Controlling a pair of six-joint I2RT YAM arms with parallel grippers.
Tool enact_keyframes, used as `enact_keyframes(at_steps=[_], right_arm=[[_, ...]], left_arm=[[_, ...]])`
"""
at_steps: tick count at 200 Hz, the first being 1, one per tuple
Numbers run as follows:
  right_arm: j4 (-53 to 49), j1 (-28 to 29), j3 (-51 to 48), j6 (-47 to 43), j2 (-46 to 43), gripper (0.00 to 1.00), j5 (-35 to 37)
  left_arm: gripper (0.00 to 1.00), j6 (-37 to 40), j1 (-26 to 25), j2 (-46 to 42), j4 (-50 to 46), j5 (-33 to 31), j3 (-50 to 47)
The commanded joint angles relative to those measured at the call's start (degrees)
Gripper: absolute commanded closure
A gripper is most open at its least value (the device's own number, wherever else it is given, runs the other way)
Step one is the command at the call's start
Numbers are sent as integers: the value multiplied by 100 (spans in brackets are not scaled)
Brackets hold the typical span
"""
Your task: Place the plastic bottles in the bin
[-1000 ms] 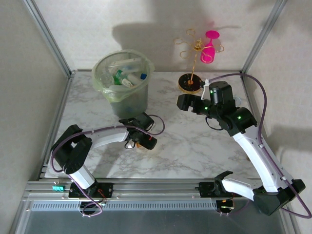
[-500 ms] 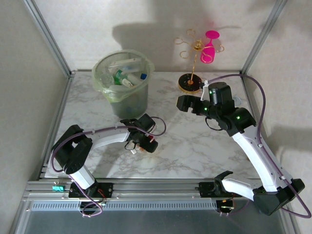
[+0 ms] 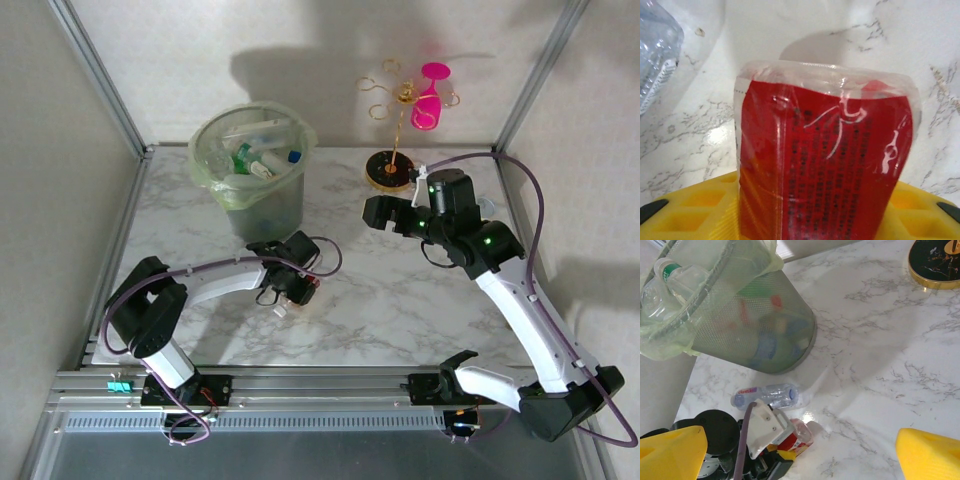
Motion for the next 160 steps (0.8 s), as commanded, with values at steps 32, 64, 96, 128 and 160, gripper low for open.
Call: enact_keyframes(at_steps=[32, 64, 96, 128, 160], right_arm=[[-75, -47, 365, -128, -59, 4, 140], [-161, -48, 814, -216, 16, 4, 286], [-181, -48, 1054, -252, 125, 4, 211], [-166, -50, 1214, -219, 256, 4, 78], [-96, -44, 1260, -165, 323, 4, -27]], left_arm=[[54, -168, -144, -731, -182, -72, 838], [56, -290, -223, -1230, 76, 116, 1541], [57, -625, -91, -1592, 509, -292, 2314], [61, -1722, 659, -1167, 41, -1106, 3583], [68, -2574, 1412, -556, -503, -1524, 4724]])
